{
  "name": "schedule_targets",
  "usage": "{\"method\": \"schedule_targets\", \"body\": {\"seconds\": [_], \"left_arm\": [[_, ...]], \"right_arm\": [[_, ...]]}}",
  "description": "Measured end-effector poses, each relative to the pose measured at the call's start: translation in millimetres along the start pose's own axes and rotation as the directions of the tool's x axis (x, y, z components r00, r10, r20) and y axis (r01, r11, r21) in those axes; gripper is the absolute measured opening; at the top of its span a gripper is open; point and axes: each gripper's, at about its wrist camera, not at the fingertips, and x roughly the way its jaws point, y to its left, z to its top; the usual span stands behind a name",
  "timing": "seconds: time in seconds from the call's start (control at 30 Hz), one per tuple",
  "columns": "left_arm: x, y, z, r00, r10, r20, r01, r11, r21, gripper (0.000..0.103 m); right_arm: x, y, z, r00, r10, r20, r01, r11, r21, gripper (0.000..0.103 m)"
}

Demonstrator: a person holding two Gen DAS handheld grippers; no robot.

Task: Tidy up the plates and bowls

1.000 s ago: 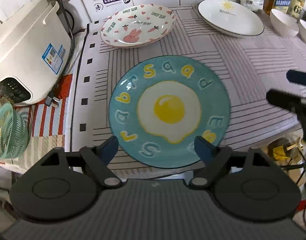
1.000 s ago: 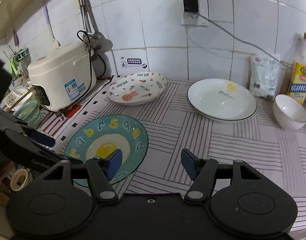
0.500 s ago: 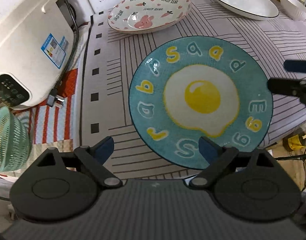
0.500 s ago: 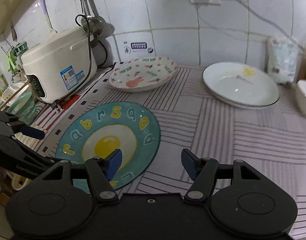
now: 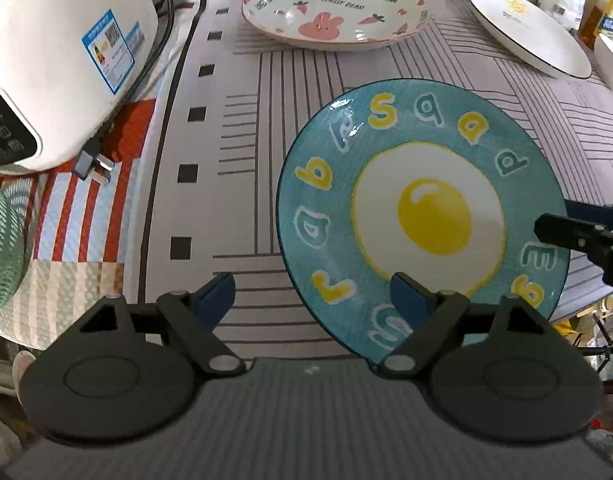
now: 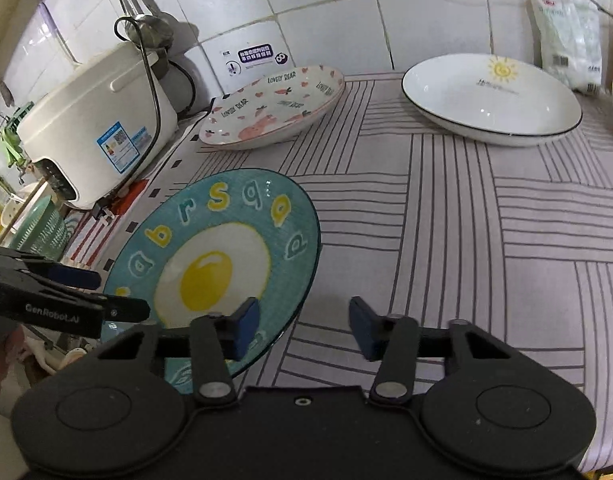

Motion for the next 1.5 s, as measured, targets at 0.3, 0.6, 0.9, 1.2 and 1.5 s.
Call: {"method": "schedule_targets", "body": {"seconds": [0.3,0.6,0.9,1.2,1.5], "left_arm": [[3,8,4,0.995,-0.098,-0.02,0.096,0.992,-0.081,0.039],[3,10,4,0.994,-0.106,-0.017,0.103,0.986,-0.13,0.039],[6,12,10,0.995,-0.09,-0.053,0.072,0.958,-0.279,0.038],[-11,-7,27,0.997,-0.019,-0.07,-0.001,0.963,-0.27,0.036],[-30,-42,55,0.999,0.02,-0.027,-0.025,0.98,-0.196,0.035]], "right_arm": [[8,-3,4,0.997,0.071,-0.024,-0.069,0.996,0.062,0.017],[21,-10,6,0.99,0.123,-0.067,-0.111,0.982,0.154,0.018],[26,-18,18,0.971,0.196,-0.133,-0.184,0.978,0.101,0.018],[22,-28,34,0.955,0.237,-0.178,-0.229,0.971,0.066,0.021],[4,-52,44,0.948,0.278,-0.152,-0.275,0.961,0.043,0.022]]}}
